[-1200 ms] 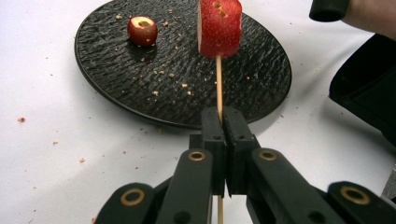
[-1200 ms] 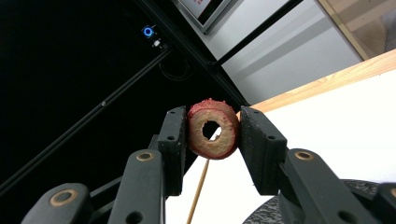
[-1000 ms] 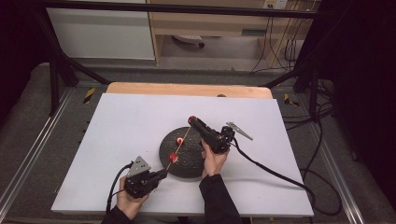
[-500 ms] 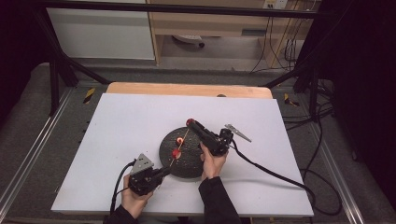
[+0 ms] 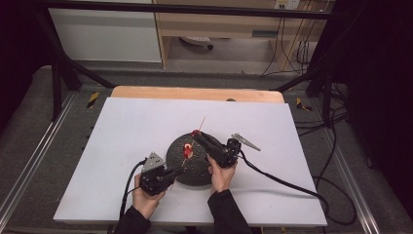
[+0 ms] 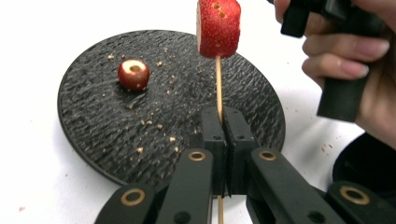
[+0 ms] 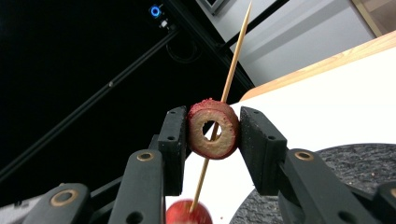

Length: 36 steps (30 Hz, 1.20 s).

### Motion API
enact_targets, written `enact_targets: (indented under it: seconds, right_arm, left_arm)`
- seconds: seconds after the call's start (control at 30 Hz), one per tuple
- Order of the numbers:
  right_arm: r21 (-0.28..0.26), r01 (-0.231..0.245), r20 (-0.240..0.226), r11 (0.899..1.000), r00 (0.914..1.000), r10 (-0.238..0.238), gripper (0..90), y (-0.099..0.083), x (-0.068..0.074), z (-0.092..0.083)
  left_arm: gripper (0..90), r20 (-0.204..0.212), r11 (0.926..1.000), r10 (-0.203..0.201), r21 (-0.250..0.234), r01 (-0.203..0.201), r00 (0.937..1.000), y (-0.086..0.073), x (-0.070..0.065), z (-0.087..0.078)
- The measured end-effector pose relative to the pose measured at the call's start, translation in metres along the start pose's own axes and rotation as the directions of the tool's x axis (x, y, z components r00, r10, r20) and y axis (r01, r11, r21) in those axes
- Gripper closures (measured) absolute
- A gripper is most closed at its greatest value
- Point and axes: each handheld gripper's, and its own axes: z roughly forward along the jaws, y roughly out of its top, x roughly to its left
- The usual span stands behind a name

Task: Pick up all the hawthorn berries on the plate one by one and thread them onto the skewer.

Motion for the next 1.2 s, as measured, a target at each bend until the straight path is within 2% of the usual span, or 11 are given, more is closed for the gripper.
enact_targets:
  seconds: [0.37, 0.47, 0.6, 0.8, 0.87, 1.03, 1.2]
  right_arm:
    - [0.052, 0.031, -0.002, 0.998, 0.9995, -0.031, 63.3, -0.007, 0.002, -0.003]
    - [0.069, 0.037, -0.001, 0.997, 0.9993, -0.037, 62.5, -0.006, 0.003, -0.003]
    - [0.092, 0.078, 0.013, 0.993, 0.9967, -0.080, 56.3, -0.002, 0.003, -0.005]
    - [0.128, 0.112, 0.028, 0.986, 0.9928, -0.116, 48.4, 0.009, 0.003, -0.011]
    - [0.160, 0.138, 0.041, 0.977, 0.9885, -0.146, 43.6, 0.014, 0.002, -0.014]
    - [0.251, 0.201, 0.065, 0.947, 0.9726, -0.223, 33.0, 0.022, 0.000, -0.020]
    - [0.353, 0.240, 0.079, 0.904, 0.9554, -0.284, 21.5, 0.027, -0.003, -0.022]
  left_arm:
    - [88.3, -0.001, 0.9999, 0.012, 0.005, -0.012, 0.9999, 0.005, 0.001, 0.005]
    - [88.3, 0.011, 1.0000, 0.005, 0.003, -0.005, 0.9999, 0.005, 0.002, 0.005]
    - [88.3, 0.010, 0.9999, 0.010, 0.009, -0.010, 0.9999, 0.003, 0.003, 0.003]
    - [88.3, 0.004, 0.9996, 0.025, 0.016, -0.025, 0.9997, 0.000, 0.007, -0.003]
    - [88.3, -0.002, 0.9994, 0.028, 0.018, -0.028, 0.9996, -0.002, 0.009, -0.006]
    - [88.3, -0.020, 0.9985, 0.044, 0.033, -0.043, 0.9988, -0.008, 0.018, -0.018]
    - [88.3, -0.033, 0.9958, 0.072, 0.059, -0.070, 0.9968, -0.014, 0.027, -0.031]
